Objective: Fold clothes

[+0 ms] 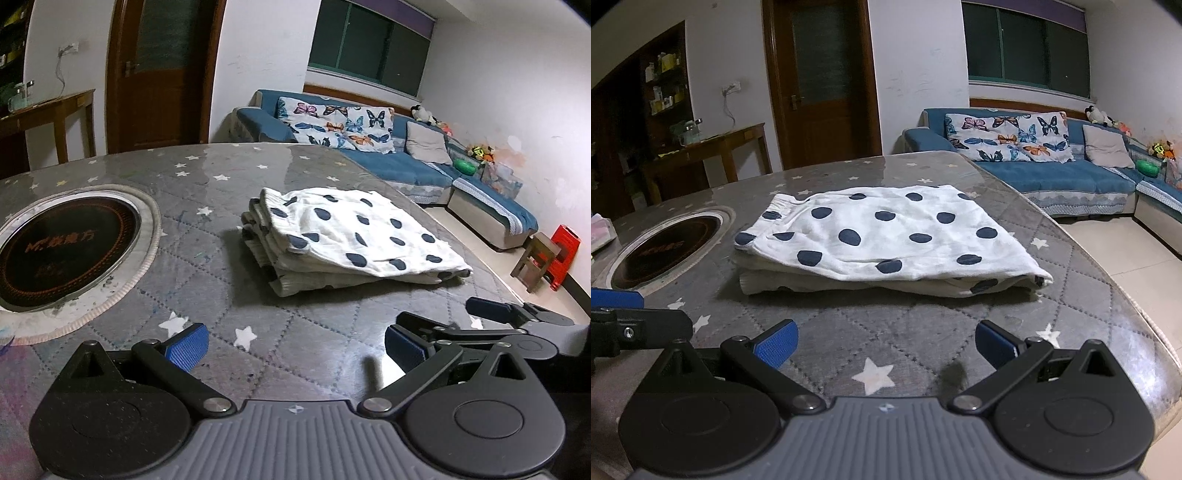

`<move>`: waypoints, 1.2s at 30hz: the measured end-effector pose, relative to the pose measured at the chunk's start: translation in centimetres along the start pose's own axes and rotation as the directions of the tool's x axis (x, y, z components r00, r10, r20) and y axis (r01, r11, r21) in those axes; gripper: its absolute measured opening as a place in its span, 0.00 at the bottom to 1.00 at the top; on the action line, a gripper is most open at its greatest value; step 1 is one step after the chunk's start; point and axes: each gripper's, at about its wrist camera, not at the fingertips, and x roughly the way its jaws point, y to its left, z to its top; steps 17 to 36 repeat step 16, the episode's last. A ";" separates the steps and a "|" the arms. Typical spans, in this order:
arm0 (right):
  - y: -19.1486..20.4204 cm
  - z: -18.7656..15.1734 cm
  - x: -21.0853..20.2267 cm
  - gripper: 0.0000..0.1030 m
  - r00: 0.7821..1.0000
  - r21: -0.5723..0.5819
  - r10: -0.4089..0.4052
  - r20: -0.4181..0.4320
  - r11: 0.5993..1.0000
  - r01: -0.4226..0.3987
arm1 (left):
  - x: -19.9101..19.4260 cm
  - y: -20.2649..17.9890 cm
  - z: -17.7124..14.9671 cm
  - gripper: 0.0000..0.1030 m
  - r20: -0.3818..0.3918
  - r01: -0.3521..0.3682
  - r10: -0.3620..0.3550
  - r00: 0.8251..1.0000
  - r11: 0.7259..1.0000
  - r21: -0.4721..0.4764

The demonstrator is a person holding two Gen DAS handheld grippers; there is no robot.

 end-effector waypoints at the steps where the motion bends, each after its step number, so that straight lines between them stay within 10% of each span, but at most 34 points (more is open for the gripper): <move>1: 0.0 0.0 0.0 1.00 1.000 0.000 0.000 0.000 1.000 0.000 | 0.0 -0.1 0.0 1.00 0.000 -0.001 0.001 1.000 1.000 0.003; 36: -0.9 0.2 0.4 1.00 1.000 0.037 -0.008 -0.009 0.999 0.008 | 0.6 -0.4 0.7 1.00 0.007 -0.035 0.035 0.999 0.999 0.024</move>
